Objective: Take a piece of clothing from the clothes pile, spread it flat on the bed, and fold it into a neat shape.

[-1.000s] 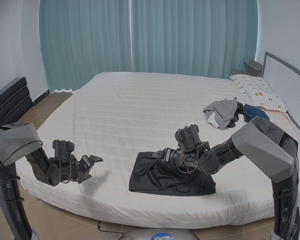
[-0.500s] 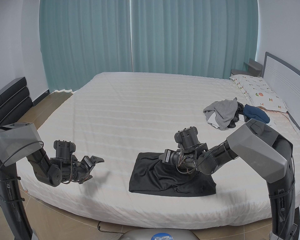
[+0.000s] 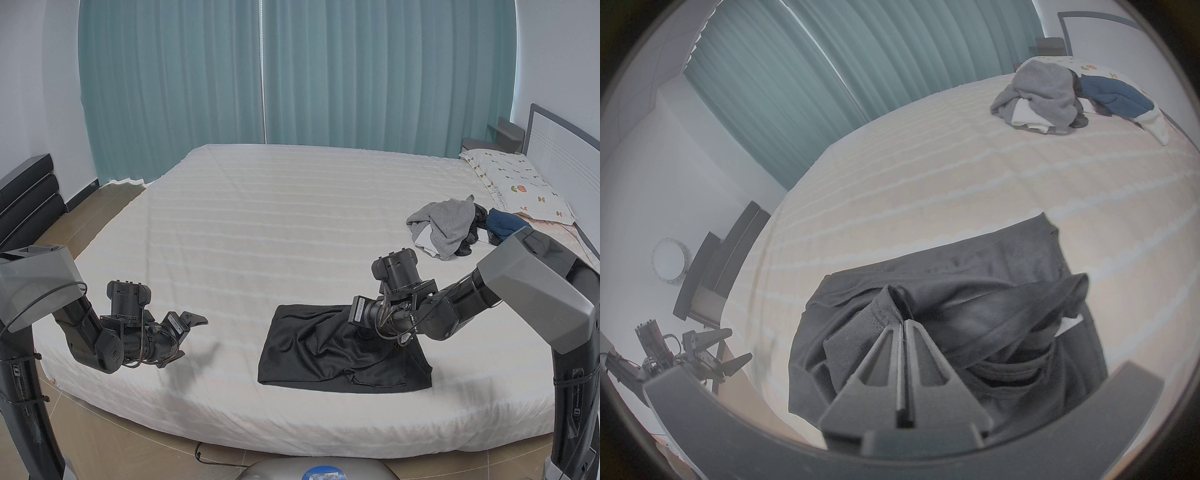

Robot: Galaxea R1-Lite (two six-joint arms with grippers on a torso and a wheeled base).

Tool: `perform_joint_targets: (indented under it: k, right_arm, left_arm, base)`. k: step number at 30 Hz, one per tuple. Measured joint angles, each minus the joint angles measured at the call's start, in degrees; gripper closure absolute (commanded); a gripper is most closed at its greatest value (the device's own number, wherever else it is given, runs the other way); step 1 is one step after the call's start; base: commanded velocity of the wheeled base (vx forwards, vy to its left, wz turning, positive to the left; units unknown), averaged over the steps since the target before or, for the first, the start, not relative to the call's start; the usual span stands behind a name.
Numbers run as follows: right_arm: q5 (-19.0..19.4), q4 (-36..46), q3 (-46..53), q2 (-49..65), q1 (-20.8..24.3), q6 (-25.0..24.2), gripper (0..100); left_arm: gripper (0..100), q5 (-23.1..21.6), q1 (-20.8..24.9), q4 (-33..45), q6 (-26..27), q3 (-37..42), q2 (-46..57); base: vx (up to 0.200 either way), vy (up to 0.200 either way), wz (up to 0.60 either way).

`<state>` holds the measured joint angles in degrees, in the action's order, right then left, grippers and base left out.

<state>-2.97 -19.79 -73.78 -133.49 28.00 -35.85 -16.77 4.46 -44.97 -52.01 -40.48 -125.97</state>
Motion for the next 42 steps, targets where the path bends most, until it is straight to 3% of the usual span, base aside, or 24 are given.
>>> perform_joint_targets:
  k: [9,15,24,36,37,42]
  right_arm:
    - [1.0,-0.5,8.7,5.9,-3.0,-0.1,100]
    - [4.4,-0.6,16.8,10.5,-7.3,0.5,100]
    - [8.1,-0.7,25.3,14.0,-12.7,6.0,100]
    - [8.3,-0.7,29.2,13.1,-13.9,9.3,100]
    - [8.3,-0.7,29.3,12.7,-13.8,9.4,0]
    - [8.5,-1.9,29.0,11.0,-12.8,9.8,0]
  left_arm:
    - [0,0.0,0.0,0.0,0.0,0.0,0.0]
    - [0,0.0,0.0,0.1,0.0,0.0,0.0]
    - [0,0.0,0.0,0.1,0.0,0.0,0.0]
    - [0,0.0,0.0,0.1,0.0,-0.1,0.0]
    - [0,0.0,0.0,0.1,0.0,-0.1,0.0]
    - [0,0.0,0.0,0.1,0.0,-0.1,0.0]
  base:
    - [0.0,0.0,0.0]
    - [0.0,0.0,0.0]
    - [0.0,0.0,0.0]
    - [0.0,0.0,0.0]
    - [0.0,0.0,0.0]
    - [0.0,0.0,0.0]
